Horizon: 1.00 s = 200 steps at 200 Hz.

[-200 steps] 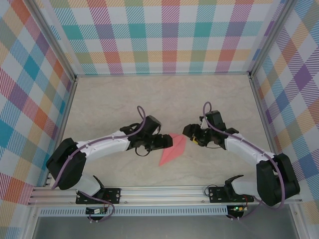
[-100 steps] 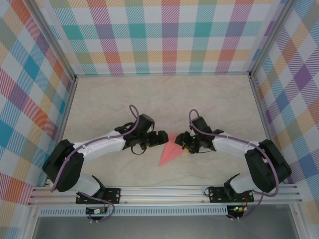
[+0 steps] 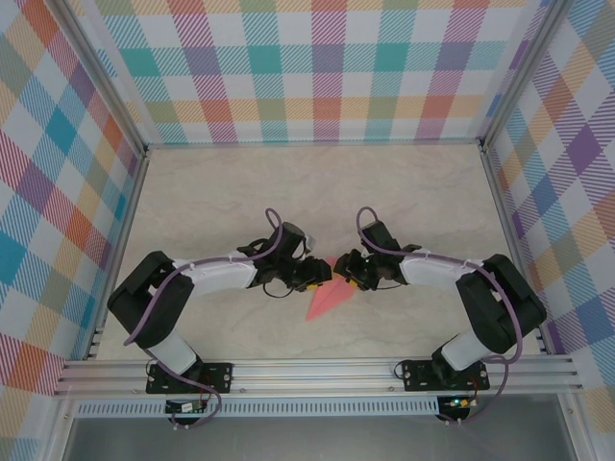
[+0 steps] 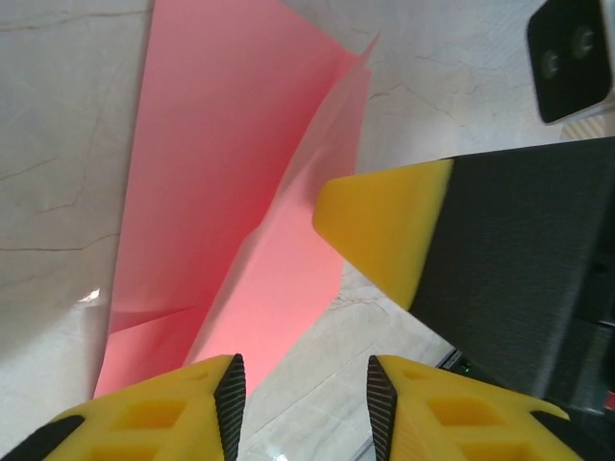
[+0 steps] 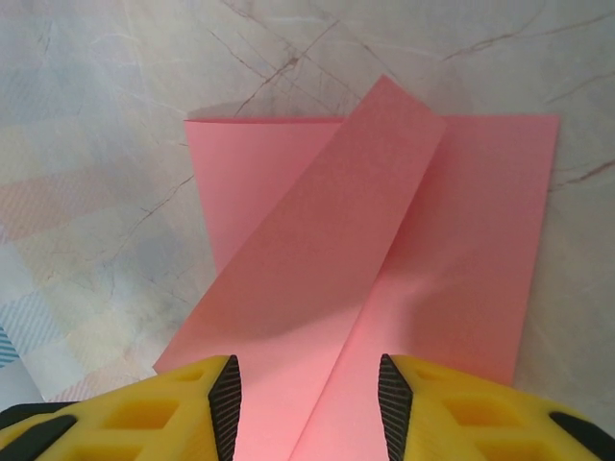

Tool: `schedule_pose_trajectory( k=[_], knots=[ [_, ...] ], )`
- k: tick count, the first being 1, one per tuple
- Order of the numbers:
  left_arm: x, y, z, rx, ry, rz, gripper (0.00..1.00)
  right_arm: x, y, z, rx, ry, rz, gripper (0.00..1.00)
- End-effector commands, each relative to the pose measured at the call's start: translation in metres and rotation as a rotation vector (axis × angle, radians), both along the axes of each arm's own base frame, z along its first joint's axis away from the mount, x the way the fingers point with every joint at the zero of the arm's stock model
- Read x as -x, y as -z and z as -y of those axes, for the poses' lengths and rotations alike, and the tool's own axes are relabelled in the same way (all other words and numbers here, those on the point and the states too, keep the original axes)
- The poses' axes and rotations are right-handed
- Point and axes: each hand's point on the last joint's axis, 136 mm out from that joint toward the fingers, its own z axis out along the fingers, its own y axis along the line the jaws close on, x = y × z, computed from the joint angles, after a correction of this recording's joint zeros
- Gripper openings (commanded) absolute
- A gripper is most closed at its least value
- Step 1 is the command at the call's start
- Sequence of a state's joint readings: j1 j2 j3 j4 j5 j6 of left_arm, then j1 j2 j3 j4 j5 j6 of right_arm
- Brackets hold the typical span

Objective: Fold a paper plane with a square sheet of paper (pick it up from the middle)
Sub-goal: Pick up the paper from the center of the table.

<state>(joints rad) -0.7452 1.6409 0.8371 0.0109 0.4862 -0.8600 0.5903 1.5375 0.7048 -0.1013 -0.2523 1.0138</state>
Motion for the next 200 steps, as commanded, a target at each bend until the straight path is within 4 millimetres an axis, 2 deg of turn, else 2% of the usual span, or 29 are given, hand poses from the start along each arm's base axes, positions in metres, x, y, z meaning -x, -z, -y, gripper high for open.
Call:
schedule_pose_trajectory(
  k=[1, 38, 71, 152, 200],
  knots=[
    [-0.001, 0.013, -0.004, -0.036, -0.004, -0.018, 0.37, -0.007, -0.004, -0.007, -0.009, -0.001, 0.014, 0.44],
    [0.0, 0.042, -0.023, -0.167, -0.035, -0.04, 0.32, -0.007, 0.002, -0.009, -0.005, -0.006, 0.0, 0.44],
    [0.003, 0.048, -0.031, -0.202, -0.038, -0.043, 0.31, -0.007, 0.005, -0.015, -0.013, -0.024, -0.006, 0.44],
    [0.004, 0.049, -0.032, -0.207, -0.035, -0.043, 0.31, -0.007, 0.001, -0.029, -0.072, -0.048, 0.017, 0.34],
    [-0.002, 0.033, -0.043, -0.208, -0.056, -0.018, 0.33, 0.0, 0.007, -0.033, -0.101, -0.043, 0.02, 0.24]
  ],
)
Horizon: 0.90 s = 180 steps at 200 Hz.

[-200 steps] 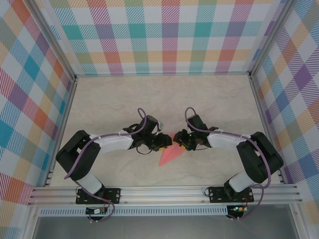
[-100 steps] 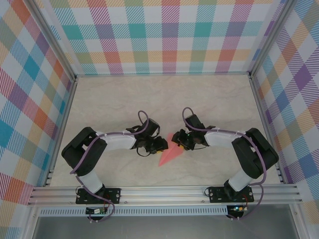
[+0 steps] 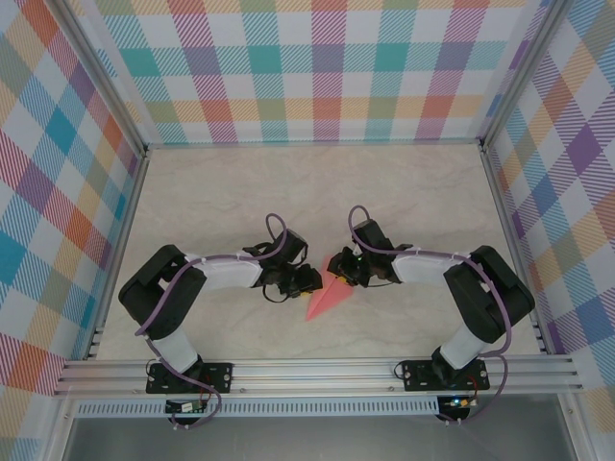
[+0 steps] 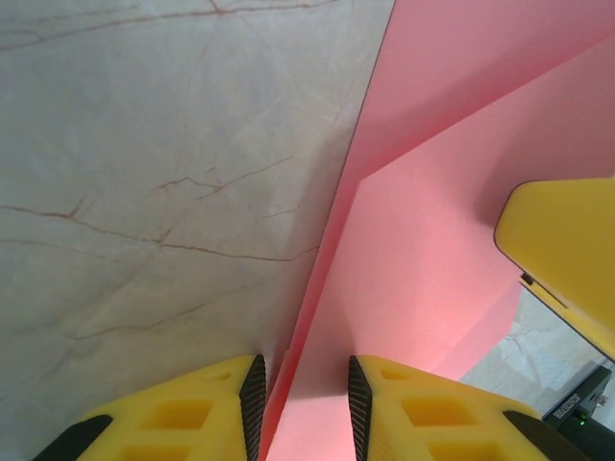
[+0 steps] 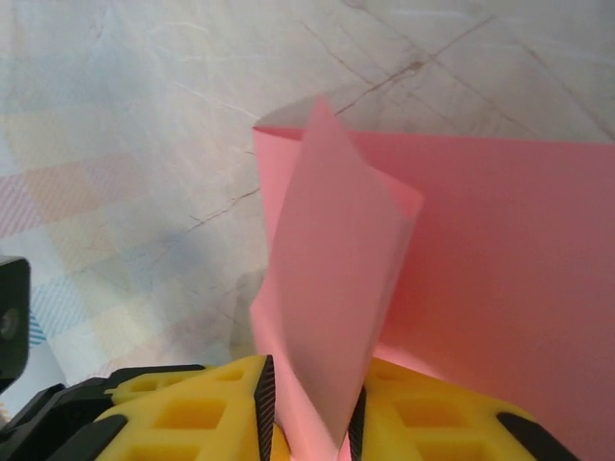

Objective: Fold a paper plane with a square sheet of paper (pick it up from the middle)
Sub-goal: Pick up the paper from the center of the table, then turn over the paper at the center of the table.

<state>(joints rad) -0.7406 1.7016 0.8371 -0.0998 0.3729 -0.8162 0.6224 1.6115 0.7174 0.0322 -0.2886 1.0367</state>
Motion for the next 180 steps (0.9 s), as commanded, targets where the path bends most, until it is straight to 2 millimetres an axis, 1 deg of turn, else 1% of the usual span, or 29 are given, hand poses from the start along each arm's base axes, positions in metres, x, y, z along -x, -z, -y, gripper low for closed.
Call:
schedule_pose_trajectory(
  k=[1, 21, 32, 50, 58, 72, 95, 114, 128, 143, 158, 180],
  knots=[
    [-0.004, -0.011, -0.016, -0.019, -0.018, 0.018, 0.33, 0.008, 0.006, -0.006, -0.029, -0.009, -0.009, 0.23],
    [-0.006, -0.023, -0.024, -0.006, -0.034, 0.028, 0.38, 0.009, 0.009, -0.007, -0.021, -0.019, -0.009, 0.16],
    [-0.008, -0.03, -0.028, 0.013, -0.047, 0.026, 0.42, 0.008, 0.008, -0.006, -0.015, -0.022, 0.002, 0.13],
    [-0.011, -0.042, -0.037, 0.056, -0.064, 0.018, 0.51, 0.002, -0.008, -0.011, -0.035, -0.039, 0.053, 0.08],
    [-0.012, -0.048, -0.04, 0.082, -0.072, 0.016, 0.56, -0.002, -0.018, -0.013, -0.052, -0.047, 0.081, 0.07],
    [-0.013, -0.061, -0.045, 0.137, -0.081, 0.017, 0.67, -0.009, -0.044, -0.02, -0.11, -0.07, 0.142, 0.06],
    [-0.015, -0.09, -0.05, 0.239, -0.09, 0.042, 0.89, -0.022, -0.089, -0.026, -0.224, -0.089, 0.22, 0.06],
    [-0.014, -0.117, -0.053, 0.312, -0.114, 0.058, 0.99, -0.032, -0.12, -0.024, -0.323, -0.09, 0.249, 0.06],
    [-0.011, -0.138, -0.049, 0.377, -0.127, 0.071, 1.0, -0.038, -0.14, -0.024, -0.394, -0.095, 0.255, 0.07],
    [-0.009, -0.153, -0.047, 0.431, -0.134, 0.071, 1.0, -0.042, -0.159, -0.024, -0.459, -0.102, 0.259, 0.07],
    [-0.008, -0.161, -0.044, 0.469, -0.138, 0.066, 1.0, -0.046, -0.175, -0.026, -0.509, -0.108, 0.265, 0.07],
    [-0.007, -0.166, -0.035, 0.547, -0.145, 0.027, 1.0, -0.05, -0.193, -0.03, -0.57, -0.113, 0.266, 0.08]
  ],
)
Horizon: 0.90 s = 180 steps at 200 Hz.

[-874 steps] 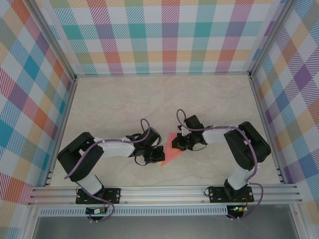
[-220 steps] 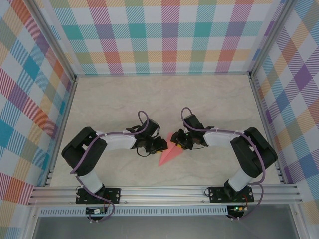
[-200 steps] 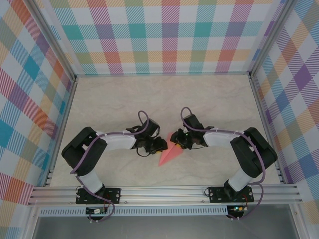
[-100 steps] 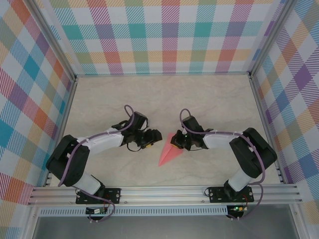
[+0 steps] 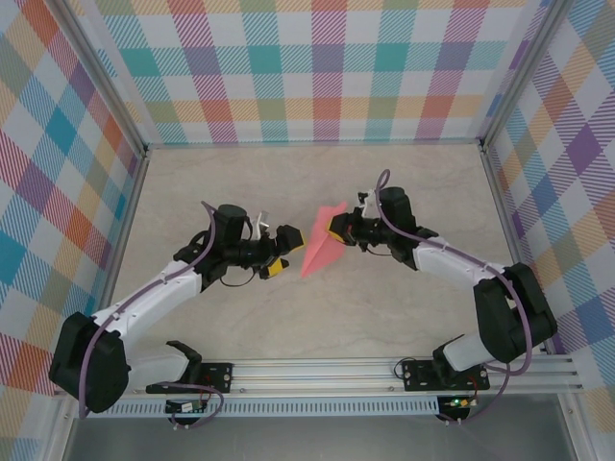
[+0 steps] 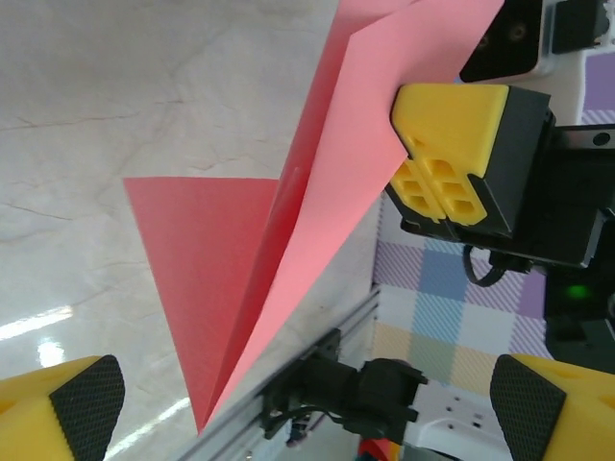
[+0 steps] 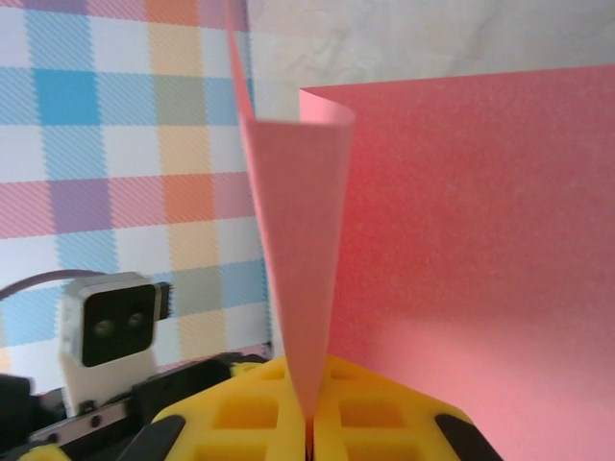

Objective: Fold a paper plane with a square sheet of paper (pick it up from the middle)
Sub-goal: Turn over the paper at the center of the table.

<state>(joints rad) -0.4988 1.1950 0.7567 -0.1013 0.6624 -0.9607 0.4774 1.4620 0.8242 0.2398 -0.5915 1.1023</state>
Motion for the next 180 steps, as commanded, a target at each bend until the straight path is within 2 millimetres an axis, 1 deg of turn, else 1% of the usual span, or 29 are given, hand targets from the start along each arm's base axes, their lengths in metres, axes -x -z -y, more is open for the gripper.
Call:
schedule_pose_trajectory(
  k=[1, 35, 59, 74, 89, 108, 121, 136, 169, 180],
  knots=[
    [0.006, -0.003, 0.01, 0.107, 0.014, -0.076, 1.0, 0.0, -0.045, -0.013, -0.135, -0.07, 0.042, 0.08],
    [0.007, -0.002, 0.019, 0.139, 0.026, -0.111, 1.0, -0.005, -0.057, -0.019, -0.196, -0.084, 0.022, 0.08],
    [0.004, -0.006, 0.024, 0.181, 0.023, -0.122, 1.0, -0.007, -0.055, -0.022, -0.211, -0.089, 0.001, 0.08],
    [0.0, -0.011, 0.025, 0.205, 0.009, -0.101, 0.97, -0.006, -0.05, -0.023, -0.206, -0.091, -0.016, 0.08],
    [-0.005, -0.019, 0.025, 0.224, 0.001, -0.061, 0.9, -0.003, -0.043, -0.022, -0.201, -0.099, -0.034, 0.09],
    [-0.009, -0.028, 0.025, 0.243, -0.013, -0.027, 0.75, 0.002, -0.034, -0.021, -0.191, -0.108, -0.06, 0.09],
    [-0.011, -0.032, 0.025, 0.256, -0.021, -0.012, 0.67, 0.004, -0.029, -0.02, -0.187, -0.112, -0.072, 0.09],
    [-0.013, -0.032, 0.024, 0.26, -0.034, -0.011, 0.58, 0.006, -0.025, -0.02, -0.185, -0.114, -0.083, 0.09],
    [-0.013, -0.032, 0.022, 0.255, -0.042, 0.0, 0.44, 0.009, -0.021, -0.02, -0.18, -0.119, -0.095, 0.1],
    [-0.012, -0.032, 0.022, 0.253, -0.039, 0.003, 0.36, 0.009, -0.019, -0.019, -0.178, -0.12, -0.102, 0.11]
  ],
)
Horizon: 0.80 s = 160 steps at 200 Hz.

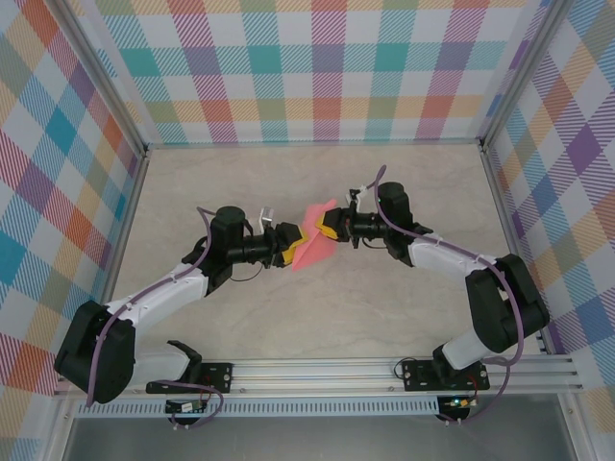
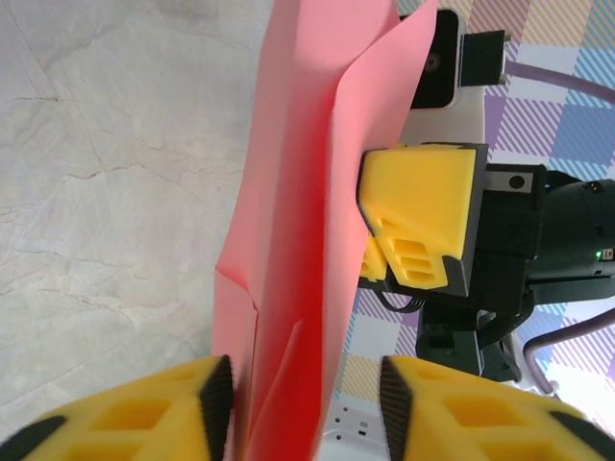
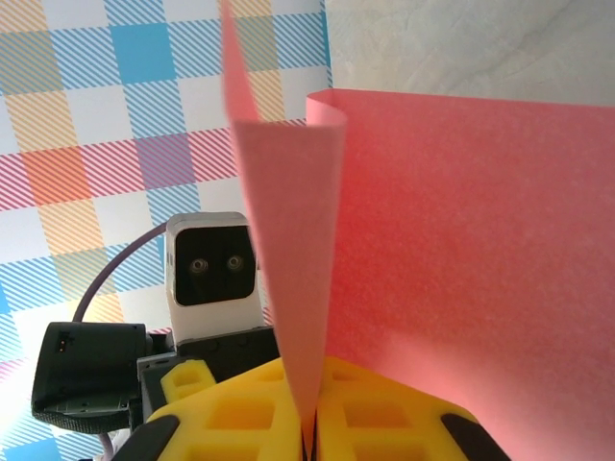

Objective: Fold a paper plane with a square sheet of paper (pick it up from the middle)
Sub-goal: Turn over the paper at the center of the table.

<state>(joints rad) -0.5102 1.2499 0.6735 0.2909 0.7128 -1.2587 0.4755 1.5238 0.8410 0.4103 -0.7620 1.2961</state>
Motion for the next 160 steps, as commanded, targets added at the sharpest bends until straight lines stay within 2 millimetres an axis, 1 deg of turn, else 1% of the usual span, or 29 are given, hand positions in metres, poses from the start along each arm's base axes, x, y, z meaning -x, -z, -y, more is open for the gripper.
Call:
schedule_pose_trajectory(
  k=[1, 34, 52, 60, 76, 89, 99, 108, 119, 139, 160],
  knots=[
    [0.003, -0.012, 0.002, 0.023, 0.009, 0.059, 0.36, 0.003, 0.003, 0.0, -0.01, -0.024, -0.003, 0.11],
    [0.004, -0.009, 0.002, 0.01, 0.02, 0.061, 0.17, 0.004, 0.004, -0.001, -0.009, -0.031, -0.01, 0.14],
    [0.005, -0.006, 0.001, -0.019, 0.025, 0.067, 0.11, 0.005, 0.006, 0.0, 0.005, -0.035, -0.019, 0.17],
    [0.006, -0.004, -0.001, -0.047, 0.029, 0.072, 0.09, 0.006, 0.009, 0.001, 0.027, -0.035, -0.027, 0.21],
    [0.009, 0.008, -0.01, -0.167, 0.033, 0.074, 0.06, 0.009, 0.019, 0.009, 0.125, -0.018, -0.034, 0.36],
    [0.01, 0.022, -0.025, -0.328, 0.032, 0.089, 0.05, 0.011, 0.028, 0.023, 0.256, 0.014, -0.025, 0.47],
    [0.012, 0.038, -0.045, -0.495, 0.028, 0.085, 0.05, 0.011, 0.036, 0.038, 0.368, 0.05, -0.013, 0.55],
    [0.012, 0.046, -0.062, -0.639, 0.032, 0.102, 0.04, 0.013, 0.043, 0.053, 0.474, 0.084, -0.008, 0.61],
    [0.011, 0.053, -0.083, -0.797, 0.039, 0.106, 0.04, 0.016, 0.049, 0.07, 0.573, 0.118, 0.001, 0.68],
    [0.006, 0.057, -0.113, -1.034, 0.039, 0.12, 0.04, 0.021, 0.057, 0.094, 0.693, 0.163, 0.013, 0.77],
    [-0.002, 0.055, -0.137, -1.287, 0.036, 0.146, 0.04, 0.027, 0.062, 0.108, 0.747, 0.193, 0.029, 0.84]
  ],
)
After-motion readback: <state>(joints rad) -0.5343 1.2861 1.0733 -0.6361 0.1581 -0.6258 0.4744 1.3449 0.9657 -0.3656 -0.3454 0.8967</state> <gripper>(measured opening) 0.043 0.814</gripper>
